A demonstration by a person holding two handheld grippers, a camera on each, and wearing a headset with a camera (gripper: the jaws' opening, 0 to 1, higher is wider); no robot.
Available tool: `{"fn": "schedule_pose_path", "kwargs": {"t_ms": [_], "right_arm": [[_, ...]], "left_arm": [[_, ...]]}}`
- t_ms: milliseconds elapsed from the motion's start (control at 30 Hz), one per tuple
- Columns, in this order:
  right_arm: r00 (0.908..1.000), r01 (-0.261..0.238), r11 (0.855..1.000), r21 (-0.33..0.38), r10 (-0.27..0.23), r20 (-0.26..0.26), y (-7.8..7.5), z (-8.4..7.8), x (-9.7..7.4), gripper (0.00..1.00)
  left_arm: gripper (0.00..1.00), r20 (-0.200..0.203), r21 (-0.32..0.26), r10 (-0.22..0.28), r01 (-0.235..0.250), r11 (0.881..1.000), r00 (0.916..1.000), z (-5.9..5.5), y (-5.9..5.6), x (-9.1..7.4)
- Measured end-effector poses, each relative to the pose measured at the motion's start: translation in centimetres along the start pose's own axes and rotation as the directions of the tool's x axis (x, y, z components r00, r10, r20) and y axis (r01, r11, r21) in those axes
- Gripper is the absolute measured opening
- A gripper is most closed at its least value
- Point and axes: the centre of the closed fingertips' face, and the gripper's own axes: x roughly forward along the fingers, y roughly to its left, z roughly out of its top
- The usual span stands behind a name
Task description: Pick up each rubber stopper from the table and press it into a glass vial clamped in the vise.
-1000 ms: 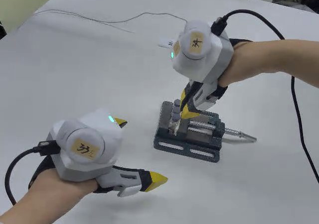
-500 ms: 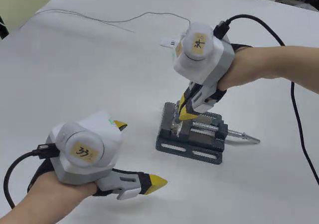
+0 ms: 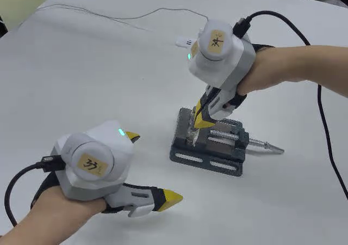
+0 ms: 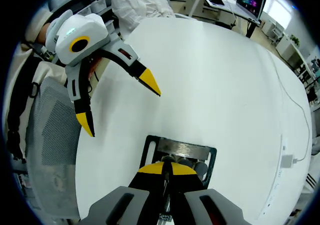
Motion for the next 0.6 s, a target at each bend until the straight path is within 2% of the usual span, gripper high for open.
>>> {"fn": "schedule_pose_path", "kwargs": {"t_ms": [167, 433, 600], "right_arm": [[0.9995, 0.005, 1.0, -0.029, -0.006, -0.03, 0.18, 0.16, 0.11, 0.0], [0.9998, -0.011, 1.0, 0.007, 0.011, -0.017, -0.42, 0.1, 0.28, 0.0], [0.9992, -0.006, 1.0, 0.005, 0.007, -0.04, -0.49, 0.1, 0.41, 0.0]], "left_arm": [[0.84, 0.0, -0.006, -0.006, 0.006, 1.0, 1.0, -0.12, -0.17, 0.25], [0.83, -0.002, -0.023, -0.013, 0.013, 1.0, 0.9999, -0.46, -0.39, 0.68], [0.83, -0.002, -0.029, -0.015, 0.015, 0.999, 0.9999, -0.39, -0.28, 0.83]]}}
